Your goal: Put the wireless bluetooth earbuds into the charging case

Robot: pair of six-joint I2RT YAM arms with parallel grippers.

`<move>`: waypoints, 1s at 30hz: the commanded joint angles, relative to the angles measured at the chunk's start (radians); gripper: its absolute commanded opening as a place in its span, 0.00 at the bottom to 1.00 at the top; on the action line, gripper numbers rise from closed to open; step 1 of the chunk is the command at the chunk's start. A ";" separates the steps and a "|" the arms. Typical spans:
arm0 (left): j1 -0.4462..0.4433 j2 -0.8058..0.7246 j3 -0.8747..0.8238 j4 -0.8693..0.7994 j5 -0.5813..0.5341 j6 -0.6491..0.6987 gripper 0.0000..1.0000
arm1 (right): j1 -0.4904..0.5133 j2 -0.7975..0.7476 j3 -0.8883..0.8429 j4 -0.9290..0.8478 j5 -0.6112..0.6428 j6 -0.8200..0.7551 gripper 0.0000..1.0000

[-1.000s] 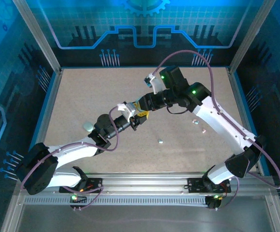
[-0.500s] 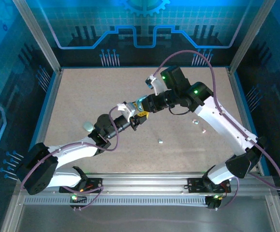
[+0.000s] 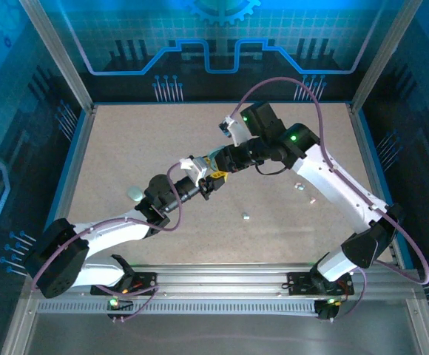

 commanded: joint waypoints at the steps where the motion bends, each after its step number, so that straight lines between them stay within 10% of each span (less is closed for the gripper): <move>1: -0.009 -0.019 0.023 0.040 -0.006 -0.011 0.36 | 0.017 0.002 0.030 -0.044 0.043 -0.033 0.19; 22: -0.008 -0.027 0.003 0.034 0.007 -0.001 0.36 | -0.043 -0.146 0.014 0.089 0.077 -0.020 0.35; 30: -0.008 -0.057 0.010 -0.007 0.103 0.008 0.36 | -0.106 0.053 0.190 -0.028 -0.002 0.001 0.50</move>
